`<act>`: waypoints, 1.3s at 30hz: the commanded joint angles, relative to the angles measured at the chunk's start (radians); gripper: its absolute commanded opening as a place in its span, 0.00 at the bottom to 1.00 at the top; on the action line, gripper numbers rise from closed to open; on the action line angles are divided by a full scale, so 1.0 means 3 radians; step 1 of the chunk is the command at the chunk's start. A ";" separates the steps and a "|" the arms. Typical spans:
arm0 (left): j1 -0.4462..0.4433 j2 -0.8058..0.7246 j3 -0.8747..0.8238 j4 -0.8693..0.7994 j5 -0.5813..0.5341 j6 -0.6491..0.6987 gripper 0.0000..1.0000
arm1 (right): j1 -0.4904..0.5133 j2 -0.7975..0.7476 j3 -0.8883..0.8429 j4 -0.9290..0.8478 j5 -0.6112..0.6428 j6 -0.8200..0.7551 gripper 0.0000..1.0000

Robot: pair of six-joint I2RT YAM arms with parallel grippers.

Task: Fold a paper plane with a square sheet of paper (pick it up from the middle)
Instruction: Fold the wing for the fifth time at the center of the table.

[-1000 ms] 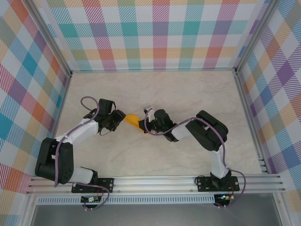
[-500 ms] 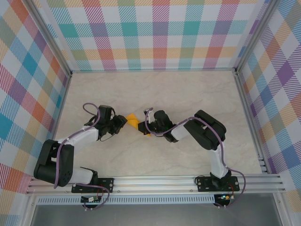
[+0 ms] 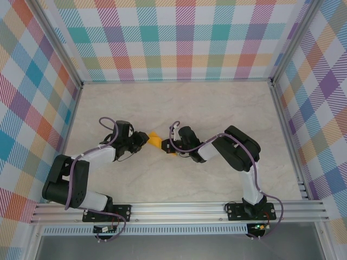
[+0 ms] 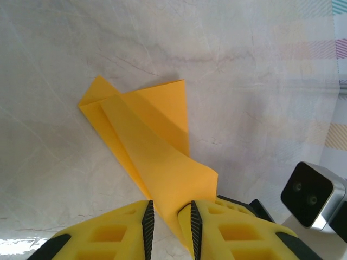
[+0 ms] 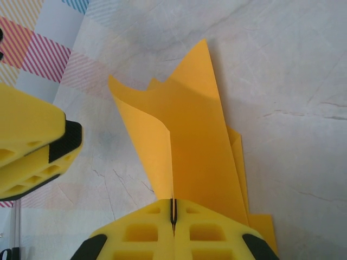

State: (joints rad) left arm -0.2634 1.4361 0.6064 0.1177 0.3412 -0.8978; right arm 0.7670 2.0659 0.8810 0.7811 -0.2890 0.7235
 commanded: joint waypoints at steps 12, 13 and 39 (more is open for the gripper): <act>-0.0058 0.0427 0.0148 0.0426 0.0252 0.0100 0.21 | -0.0071 0.0067 0.0109 -0.0211 -0.0017 0.0307 0.02; -0.0063 0.0454 0.0154 0.0445 0.0261 0.0104 0.20 | -0.0076 0.0072 0.0128 -0.0244 -0.0027 0.0314 0.02; -0.0114 0.0687 0.0068 0.0716 0.0436 0.0235 0.15 | -0.0199 0.0179 0.0273 -0.0696 -0.0108 0.0605 0.00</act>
State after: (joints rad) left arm -0.2867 1.6520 0.6422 0.2989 0.4561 -0.8471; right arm 0.7216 2.0769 0.9577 0.6376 -0.3401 0.8913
